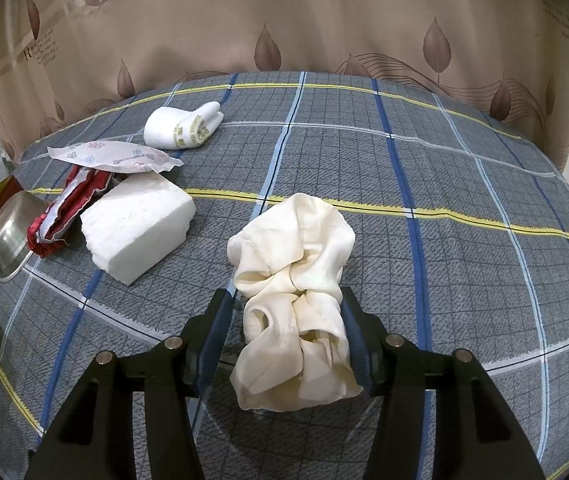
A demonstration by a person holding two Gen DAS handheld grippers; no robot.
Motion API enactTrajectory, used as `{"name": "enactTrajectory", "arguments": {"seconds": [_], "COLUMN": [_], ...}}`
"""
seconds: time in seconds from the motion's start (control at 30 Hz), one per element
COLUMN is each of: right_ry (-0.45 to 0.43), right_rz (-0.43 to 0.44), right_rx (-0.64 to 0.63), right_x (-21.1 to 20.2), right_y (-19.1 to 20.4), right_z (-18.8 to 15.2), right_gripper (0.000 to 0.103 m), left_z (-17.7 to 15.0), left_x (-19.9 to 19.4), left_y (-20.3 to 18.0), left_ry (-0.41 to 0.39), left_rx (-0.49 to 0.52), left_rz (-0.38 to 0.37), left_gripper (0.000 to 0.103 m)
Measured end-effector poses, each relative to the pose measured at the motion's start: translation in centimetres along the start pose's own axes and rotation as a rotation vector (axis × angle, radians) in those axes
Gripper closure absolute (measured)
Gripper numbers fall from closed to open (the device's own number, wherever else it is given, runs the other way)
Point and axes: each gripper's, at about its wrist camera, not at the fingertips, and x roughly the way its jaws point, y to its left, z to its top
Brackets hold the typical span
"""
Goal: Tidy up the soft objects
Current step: 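Grasp the yellow-edged white towel with the left gripper and lift it, then carry the yellow-edged towel over the gold tray and lower it inside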
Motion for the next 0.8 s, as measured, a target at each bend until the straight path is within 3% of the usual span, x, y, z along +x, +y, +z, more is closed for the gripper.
{"name": "enactTrajectory", "arguments": {"seconds": [0.3,0.53,0.8], "right_ry": [0.001,0.001,0.002], "right_rz": [-0.003,-0.007,-0.009], "right_rx": [-0.005,-0.006,-0.008], "right_x": [0.1,0.1,0.1], "right_y": [0.0,0.0,0.1], "right_z": [0.0,0.0,0.0], "right_gripper": [0.051,0.051,0.051], "left_z": [-1.5,-1.3,-0.3], "left_x": [-3.9,-6.8,-5.2], "left_y": [6.2,12.9,18.9], "left_ry": [-0.06,-0.117,-0.101], "left_rx": [-0.077,-0.194,-0.292], "left_rz": [0.059,0.169,0.203], "left_gripper": [0.034,0.034,0.034]}}
